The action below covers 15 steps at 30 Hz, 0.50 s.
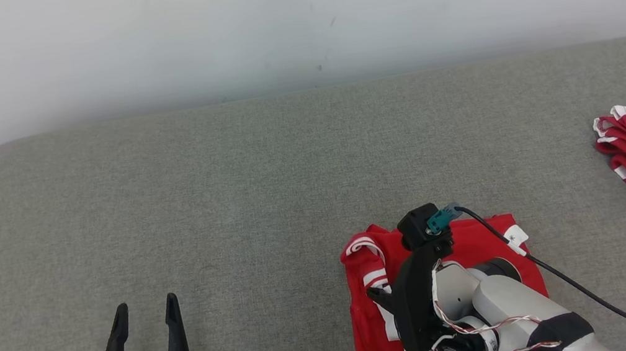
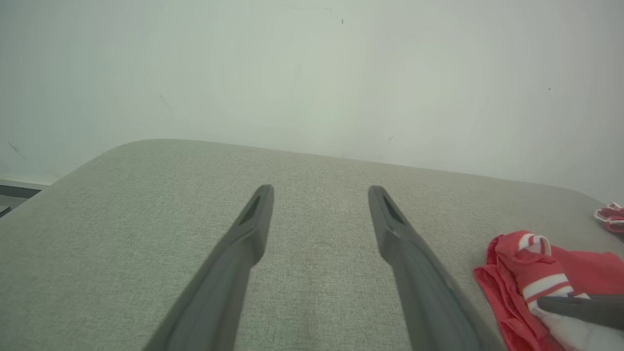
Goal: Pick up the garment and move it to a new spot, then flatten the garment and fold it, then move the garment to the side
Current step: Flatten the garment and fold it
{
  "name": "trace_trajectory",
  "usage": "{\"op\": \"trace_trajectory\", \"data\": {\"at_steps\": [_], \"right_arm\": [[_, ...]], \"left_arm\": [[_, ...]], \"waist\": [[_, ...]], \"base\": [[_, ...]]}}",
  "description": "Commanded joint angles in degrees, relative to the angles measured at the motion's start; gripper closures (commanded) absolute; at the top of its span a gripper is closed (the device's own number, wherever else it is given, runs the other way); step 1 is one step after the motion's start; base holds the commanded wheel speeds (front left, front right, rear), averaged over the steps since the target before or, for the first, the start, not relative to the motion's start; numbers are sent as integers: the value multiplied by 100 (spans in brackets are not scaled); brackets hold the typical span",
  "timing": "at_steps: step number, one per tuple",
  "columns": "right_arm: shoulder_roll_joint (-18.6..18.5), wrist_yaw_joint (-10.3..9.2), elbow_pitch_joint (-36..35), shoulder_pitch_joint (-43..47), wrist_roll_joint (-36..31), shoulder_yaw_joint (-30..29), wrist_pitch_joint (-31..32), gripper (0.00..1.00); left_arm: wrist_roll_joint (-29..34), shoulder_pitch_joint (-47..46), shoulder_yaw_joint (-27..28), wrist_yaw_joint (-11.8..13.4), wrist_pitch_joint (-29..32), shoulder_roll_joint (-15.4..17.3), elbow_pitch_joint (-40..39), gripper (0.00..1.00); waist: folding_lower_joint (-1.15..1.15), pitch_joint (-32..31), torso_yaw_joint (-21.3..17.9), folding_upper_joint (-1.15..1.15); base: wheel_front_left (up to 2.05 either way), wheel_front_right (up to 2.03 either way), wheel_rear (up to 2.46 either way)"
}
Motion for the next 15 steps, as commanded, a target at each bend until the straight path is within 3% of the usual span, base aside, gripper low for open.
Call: {"op": "trace_trajectory", "data": {"at_steps": [1,2,3,9,13,15], "right_arm": [[11,-16,53,-76,66,44,-66,93],[11,-16,90,-106,102,59,-136,17],[10,-16,111,-134,168,72,-209,0],[4,-16,-187,-313,908,-23,-951,0],[-37,-16,-229,-354,731,-384,-1704,0],[-327,-16,-263,-226,364,-653,-2254,0]], "left_arm": [[-24,55,10,11,-8,0,-16,0],[-25,57,8,11,-8,0,-12,0],[-26,58,3,11,-8,0,-5,0],[-11,100,29,30,-9,0,37,0],[48,130,92,40,-8,0,88,0],[73,135,124,50,-8,-1,107,0]], "waist": [[0,2,-9,0],[0,4,-15,0],[0,5,-20,0],[0,-97,-110,0],[0,-241,-213,0],[0,-329,-310,0]], "base": [[0,0,0],[0,0,0],[0,0,0],[0,0,0],[0,0,0],[0,0,0]]}}
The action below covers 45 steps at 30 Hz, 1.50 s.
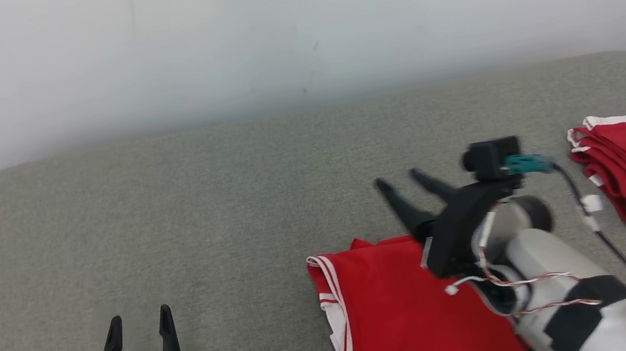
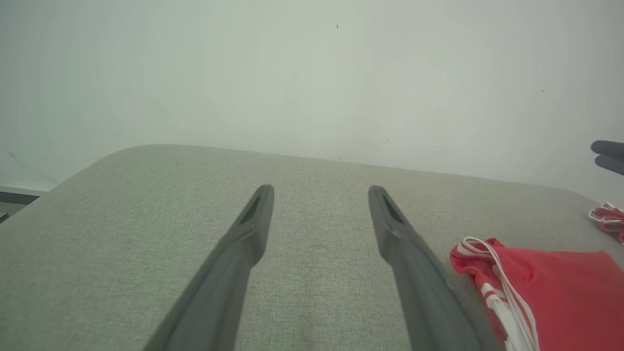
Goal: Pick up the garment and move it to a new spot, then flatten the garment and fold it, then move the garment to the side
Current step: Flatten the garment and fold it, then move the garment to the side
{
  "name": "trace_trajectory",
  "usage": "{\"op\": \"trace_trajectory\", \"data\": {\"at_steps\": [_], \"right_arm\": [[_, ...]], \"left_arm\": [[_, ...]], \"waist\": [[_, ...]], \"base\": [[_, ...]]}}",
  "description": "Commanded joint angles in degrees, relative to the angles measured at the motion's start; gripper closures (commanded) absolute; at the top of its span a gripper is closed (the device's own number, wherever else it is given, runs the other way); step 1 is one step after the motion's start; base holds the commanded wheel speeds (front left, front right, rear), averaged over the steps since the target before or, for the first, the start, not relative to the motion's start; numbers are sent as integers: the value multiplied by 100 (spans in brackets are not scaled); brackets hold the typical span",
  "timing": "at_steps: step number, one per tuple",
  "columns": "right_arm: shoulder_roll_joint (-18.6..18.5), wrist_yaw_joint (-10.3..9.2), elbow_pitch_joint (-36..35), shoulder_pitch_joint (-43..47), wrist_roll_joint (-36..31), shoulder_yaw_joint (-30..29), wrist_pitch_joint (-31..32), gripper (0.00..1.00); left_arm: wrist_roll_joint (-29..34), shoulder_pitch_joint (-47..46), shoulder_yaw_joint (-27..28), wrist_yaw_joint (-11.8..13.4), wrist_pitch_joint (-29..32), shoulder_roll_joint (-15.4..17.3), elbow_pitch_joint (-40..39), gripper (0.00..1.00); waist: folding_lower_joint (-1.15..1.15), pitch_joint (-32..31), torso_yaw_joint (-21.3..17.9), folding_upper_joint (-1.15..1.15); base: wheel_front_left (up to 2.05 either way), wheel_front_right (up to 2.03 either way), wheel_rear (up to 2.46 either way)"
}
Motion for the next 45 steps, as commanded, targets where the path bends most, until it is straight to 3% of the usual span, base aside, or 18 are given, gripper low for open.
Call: {"op": "trace_trajectory", "data": {"at_steps": [1,3,8,14,24,32,45], "right_arm": [[-191,-16,-18,166,-200,-115,-241,0],[-361,-16,-81,374,-487,-462,-755,0],[-679,-16,-253,761,-1187,-708,-1464,0],[-857,-16,-205,1157,-1861,-1165,-1860,0],[-628,-16,-623,1808,-2176,-1783,-2019,0],[-490,-16,-1228,2323,-2256,-1793,-2028,0],[-418,-16,-1304,2500,-2266,-1861,-1993,0]], "left_arm": [[13,53,17,29,-8,-3,-3,0],[-36,80,82,87,-8,1,-32,0],[-78,117,141,160,-8,-1,-65,0],[-94,99,205,148,-8,1,-13,0],[-112,198,326,121,-8,0,-60,0],[-122,369,384,187,-8,1,-125,0],[-154,426,300,275,-8,0,-161,0]], "waist": [[0,-108,-129,0],[0,-173,-267,0],[0,-246,-454,0],[0,-328,-546,0],[0,-356,-529,0],[0,-279,-531,0],[0,-260,-517,0]], "base": [[0,0,0],[0,0,0],[0,0,0],[0,0,0],[0,0,0],[0,0,0],[0,0,0]]}}
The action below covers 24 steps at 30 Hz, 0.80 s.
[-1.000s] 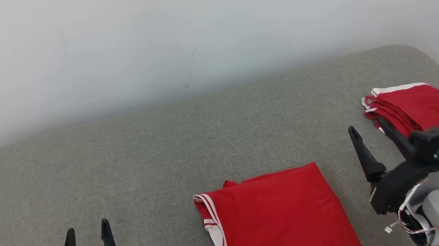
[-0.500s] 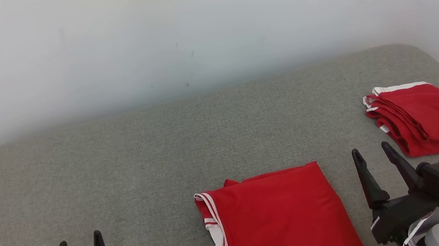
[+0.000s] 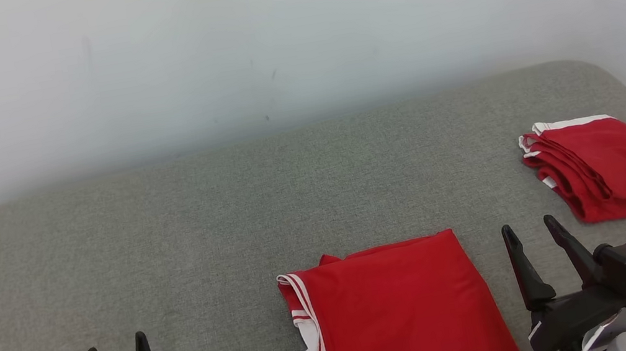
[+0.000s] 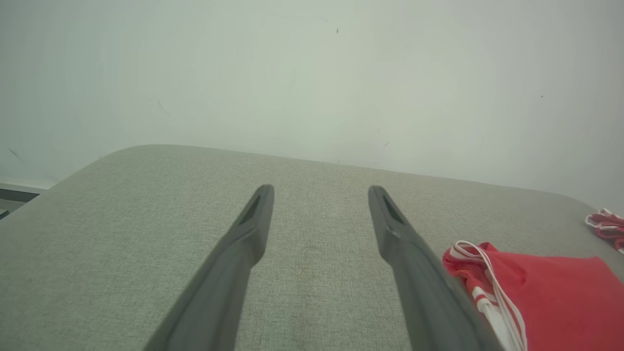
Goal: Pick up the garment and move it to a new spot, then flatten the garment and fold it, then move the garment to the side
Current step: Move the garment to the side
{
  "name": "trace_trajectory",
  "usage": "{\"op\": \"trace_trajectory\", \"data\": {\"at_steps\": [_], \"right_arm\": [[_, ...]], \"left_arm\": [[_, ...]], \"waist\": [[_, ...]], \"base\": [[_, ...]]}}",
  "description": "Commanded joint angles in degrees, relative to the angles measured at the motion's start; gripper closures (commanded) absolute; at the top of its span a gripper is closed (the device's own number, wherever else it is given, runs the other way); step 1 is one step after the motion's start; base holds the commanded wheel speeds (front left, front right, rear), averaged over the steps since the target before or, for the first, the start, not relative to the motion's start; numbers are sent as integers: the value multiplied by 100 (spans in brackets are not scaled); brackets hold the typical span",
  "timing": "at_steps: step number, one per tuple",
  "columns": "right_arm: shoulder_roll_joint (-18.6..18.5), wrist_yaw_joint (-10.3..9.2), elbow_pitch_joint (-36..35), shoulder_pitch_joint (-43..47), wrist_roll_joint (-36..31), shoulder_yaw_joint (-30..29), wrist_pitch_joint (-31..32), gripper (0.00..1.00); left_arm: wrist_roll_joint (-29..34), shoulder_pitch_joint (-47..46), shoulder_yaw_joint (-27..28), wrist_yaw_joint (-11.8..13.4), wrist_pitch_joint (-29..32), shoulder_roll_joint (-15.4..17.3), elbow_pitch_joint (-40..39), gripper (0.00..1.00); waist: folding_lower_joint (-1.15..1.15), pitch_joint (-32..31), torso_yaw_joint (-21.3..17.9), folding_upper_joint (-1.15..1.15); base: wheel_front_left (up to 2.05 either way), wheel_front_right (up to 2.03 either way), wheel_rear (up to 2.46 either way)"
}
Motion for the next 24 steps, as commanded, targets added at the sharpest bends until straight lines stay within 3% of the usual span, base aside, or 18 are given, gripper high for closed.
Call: {"op": "trace_trajectory", "data": {"at_steps": [1,10,14,24], "right_arm": [[9,-16,-2,57,0,6,-5,0],[56,-16,81,37,27,57,87,0],[57,-16,163,-83,69,64,230,0],[58,-16,882,-671,233,60,2118,0]], "left_arm": [[-39,47,-3,-2,-8,4,0,0],[-27,94,-48,60,-8,4,-22,0],[12,27,40,-35,-8,4,55,0],[27,37,-29,-65,-7,3,50,0]], "waist": [[0,-4,8,0],[0,-4,53,0],[0,11,84,0],[0,109,291,0]], "base": [[0,0,0],[0,0,0],[0,0,0],[0,0,0]]}}
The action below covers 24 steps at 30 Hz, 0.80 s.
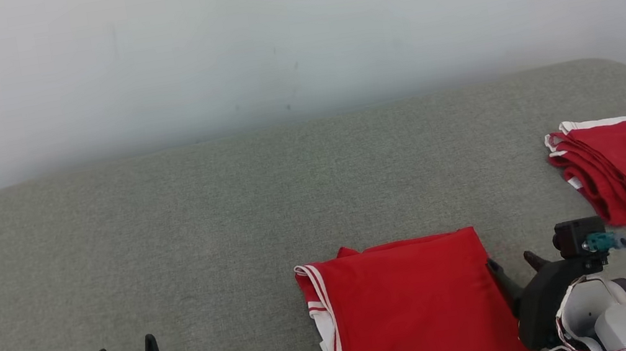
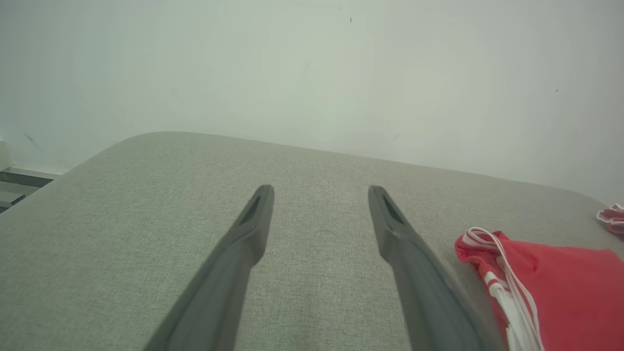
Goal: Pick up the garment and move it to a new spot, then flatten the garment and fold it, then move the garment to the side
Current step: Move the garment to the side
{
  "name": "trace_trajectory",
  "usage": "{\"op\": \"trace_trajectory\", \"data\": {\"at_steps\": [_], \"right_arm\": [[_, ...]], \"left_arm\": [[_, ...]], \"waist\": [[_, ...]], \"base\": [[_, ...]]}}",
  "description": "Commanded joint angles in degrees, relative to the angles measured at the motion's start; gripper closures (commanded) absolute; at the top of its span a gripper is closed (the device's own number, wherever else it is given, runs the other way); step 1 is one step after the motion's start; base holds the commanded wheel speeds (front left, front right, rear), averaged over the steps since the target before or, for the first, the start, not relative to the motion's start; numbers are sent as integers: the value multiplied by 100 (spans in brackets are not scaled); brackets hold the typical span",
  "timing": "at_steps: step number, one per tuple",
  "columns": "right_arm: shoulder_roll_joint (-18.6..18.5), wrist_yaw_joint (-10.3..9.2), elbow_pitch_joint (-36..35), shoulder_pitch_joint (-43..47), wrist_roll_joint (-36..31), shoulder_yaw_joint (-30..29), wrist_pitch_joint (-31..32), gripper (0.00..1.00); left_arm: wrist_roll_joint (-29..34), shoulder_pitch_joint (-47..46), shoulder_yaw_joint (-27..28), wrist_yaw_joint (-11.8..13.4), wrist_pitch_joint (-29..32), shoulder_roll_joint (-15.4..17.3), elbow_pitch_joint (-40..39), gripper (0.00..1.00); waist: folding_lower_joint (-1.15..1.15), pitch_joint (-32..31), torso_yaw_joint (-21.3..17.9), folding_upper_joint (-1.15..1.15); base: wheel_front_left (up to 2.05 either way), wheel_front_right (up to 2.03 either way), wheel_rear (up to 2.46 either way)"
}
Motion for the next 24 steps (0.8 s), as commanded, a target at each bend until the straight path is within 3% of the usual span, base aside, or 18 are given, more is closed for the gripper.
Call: {"op": "trace_trajectory", "data": {"at_steps": [1,10,24], "right_arm": [[19,-16,110,-94,-6,-56,242,0],[216,-16,827,-198,-460,-541,1559,0],[50,-28,1442,-222,-1095,-785,2276,0]], "left_arm": [[38,20,-41,36,-6,2,-32,0],[75,-8,-124,-85,-7,3,77,0],[120,-163,-181,-187,-7,3,84,0]], "waist": [[0,54,94,0],[0,165,494,0],[0,358,696,0]], "base": [[0,0,0],[0,0,0],[0,0,0]]}}
